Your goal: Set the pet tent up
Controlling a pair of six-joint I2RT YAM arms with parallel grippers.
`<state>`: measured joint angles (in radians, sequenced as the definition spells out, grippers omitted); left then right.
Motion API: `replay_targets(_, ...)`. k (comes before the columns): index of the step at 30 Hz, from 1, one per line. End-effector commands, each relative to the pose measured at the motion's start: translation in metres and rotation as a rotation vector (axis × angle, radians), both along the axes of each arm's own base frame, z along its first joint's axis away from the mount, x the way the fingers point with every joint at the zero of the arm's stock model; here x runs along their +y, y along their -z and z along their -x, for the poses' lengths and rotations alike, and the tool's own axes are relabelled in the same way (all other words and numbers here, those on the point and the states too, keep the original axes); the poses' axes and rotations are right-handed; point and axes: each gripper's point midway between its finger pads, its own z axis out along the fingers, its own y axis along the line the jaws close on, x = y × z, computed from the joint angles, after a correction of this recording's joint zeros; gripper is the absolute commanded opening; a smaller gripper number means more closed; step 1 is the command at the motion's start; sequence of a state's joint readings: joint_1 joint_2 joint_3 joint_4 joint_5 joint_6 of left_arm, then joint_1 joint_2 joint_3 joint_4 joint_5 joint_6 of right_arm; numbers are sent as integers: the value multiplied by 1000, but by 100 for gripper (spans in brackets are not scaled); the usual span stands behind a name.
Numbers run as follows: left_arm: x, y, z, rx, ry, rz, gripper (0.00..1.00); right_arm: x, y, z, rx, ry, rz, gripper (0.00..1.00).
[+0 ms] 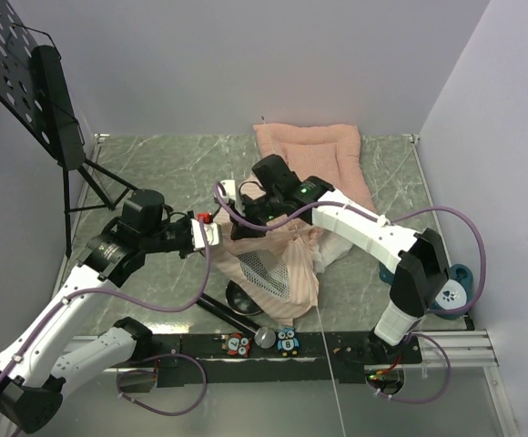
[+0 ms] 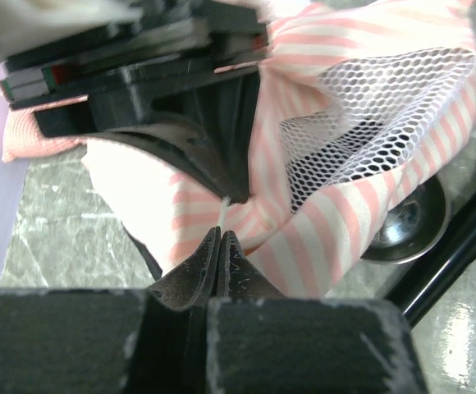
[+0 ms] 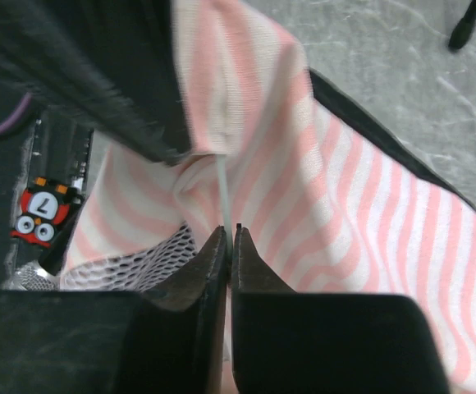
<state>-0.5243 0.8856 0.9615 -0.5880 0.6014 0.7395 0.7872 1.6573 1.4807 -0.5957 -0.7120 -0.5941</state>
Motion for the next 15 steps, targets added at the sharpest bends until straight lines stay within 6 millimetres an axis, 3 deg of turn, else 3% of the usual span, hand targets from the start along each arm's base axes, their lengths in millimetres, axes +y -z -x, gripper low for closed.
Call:
replay_targets(1,-6,-11,-4,-37,19,33,1,8,-6,-5,-10,-15,-36,0)
replay_targets(10,-27,5,-17,0,66,24,1,15,-27,0,-18,-33,-127,0)
replay_targets(15,-23,5,-12,17,57,-10,1,13,-30,0,-18,-24,-134,0)
